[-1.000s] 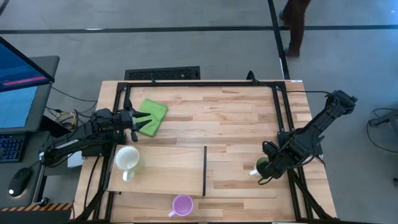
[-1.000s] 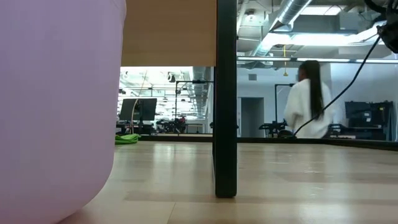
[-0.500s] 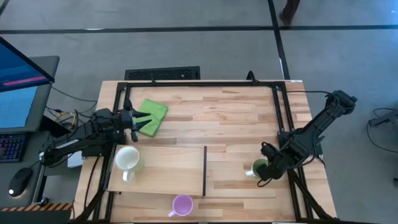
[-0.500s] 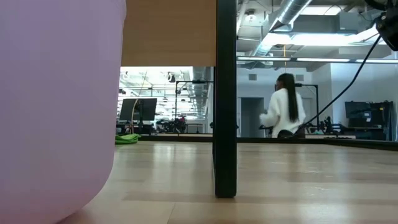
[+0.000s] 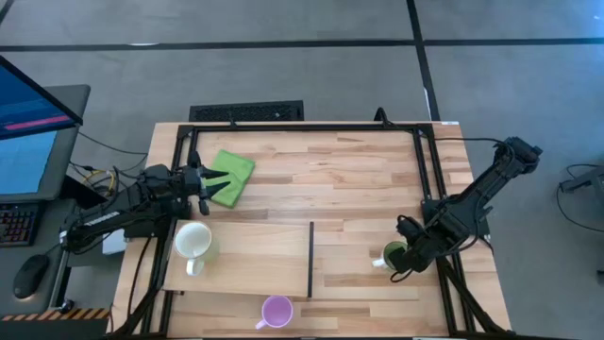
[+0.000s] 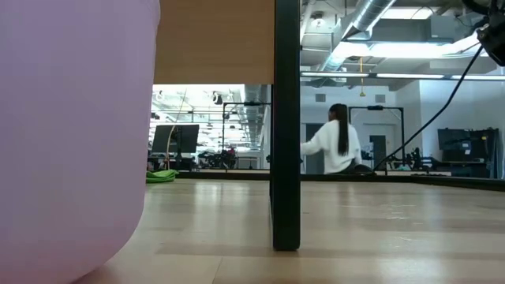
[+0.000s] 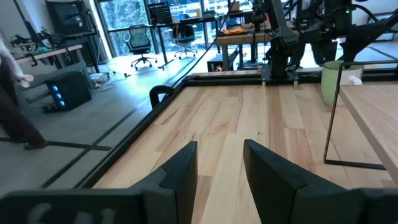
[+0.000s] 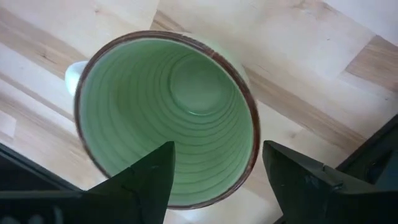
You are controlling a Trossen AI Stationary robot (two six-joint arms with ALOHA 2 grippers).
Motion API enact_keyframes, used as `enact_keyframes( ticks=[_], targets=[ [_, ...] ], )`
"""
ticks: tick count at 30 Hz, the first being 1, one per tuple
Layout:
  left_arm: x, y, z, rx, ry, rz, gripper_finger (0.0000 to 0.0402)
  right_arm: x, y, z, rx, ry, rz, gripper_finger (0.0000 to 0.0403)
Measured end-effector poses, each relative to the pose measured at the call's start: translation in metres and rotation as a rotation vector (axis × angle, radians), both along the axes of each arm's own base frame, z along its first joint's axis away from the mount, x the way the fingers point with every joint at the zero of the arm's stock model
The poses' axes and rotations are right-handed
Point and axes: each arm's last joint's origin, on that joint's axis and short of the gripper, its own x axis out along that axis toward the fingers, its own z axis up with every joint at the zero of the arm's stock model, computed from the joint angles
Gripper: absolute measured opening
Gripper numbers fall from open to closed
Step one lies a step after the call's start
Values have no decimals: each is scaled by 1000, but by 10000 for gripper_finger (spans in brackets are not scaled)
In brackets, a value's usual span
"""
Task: Stack small to large cups/mugs on shelf
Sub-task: Put the green mug on the shelf
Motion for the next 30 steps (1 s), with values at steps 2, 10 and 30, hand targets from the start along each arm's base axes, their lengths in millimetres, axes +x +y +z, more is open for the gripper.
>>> enact_keyframes(
  ticks=[2, 10, 30],
  targets=[
    [0, 0, 0, 0, 0, 0, 122, 0, 0, -1, -4, 4, 0, 265],
    [0, 0, 0, 0, 0, 0, 122, -4, -3, -11, -20, 37, 3, 265],
    [0, 0, 0, 0, 0, 1, 122, -8, -6, -19, -29, 72, 8, 245]
  ],
)
